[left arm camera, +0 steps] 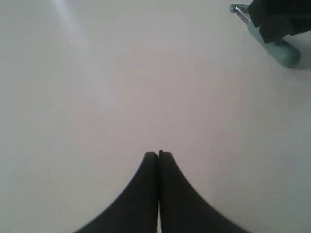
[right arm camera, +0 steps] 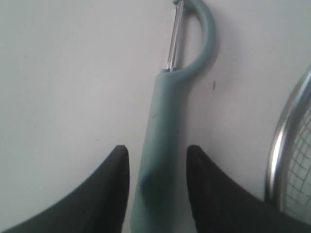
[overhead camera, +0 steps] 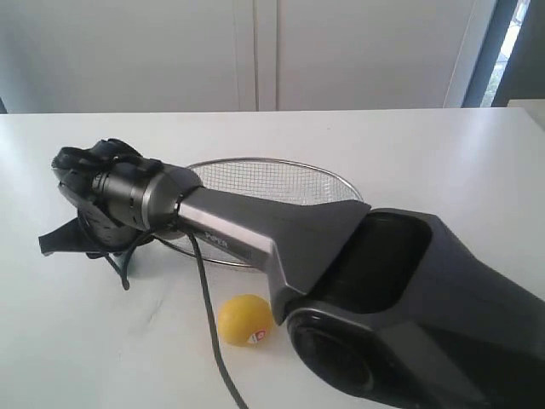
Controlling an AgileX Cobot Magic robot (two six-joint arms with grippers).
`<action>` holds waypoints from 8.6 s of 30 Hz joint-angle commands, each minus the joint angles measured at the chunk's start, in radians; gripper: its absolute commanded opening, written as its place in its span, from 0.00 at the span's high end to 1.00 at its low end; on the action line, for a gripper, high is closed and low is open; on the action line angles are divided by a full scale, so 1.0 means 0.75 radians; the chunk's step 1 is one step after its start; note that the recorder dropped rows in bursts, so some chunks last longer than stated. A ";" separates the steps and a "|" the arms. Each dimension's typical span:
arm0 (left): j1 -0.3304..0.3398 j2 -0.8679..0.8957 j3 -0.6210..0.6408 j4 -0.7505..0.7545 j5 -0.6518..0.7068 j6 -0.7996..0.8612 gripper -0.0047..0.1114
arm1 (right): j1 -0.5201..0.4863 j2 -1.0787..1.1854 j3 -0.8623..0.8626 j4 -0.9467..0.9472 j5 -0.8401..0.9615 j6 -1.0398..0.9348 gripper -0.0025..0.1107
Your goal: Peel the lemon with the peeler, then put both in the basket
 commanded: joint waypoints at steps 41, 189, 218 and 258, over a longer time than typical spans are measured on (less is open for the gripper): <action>0.002 -0.005 0.012 0.004 0.009 -0.002 0.96 | -0.002 0.022 -0.005 0.007 0.086 0.004 0.98; 0.002 -0.005 0.012 0.004 0.009 -0.002 0.96 | -1.037 -1.665 1.725 0.536 -0.028 -0.894 0.98; 0.002 -0.005 0.012 0.004 -0.005 -0.002 0.96 | -1.037 -1.665 1.725 0.525 -0.021 -0.894 0.98; 0.002 -0.005 0.012 -0.022 -0.492 -0.050 0.96 | -1.037 -1.665 1.725 0.530 -0.032 -0.894 0.98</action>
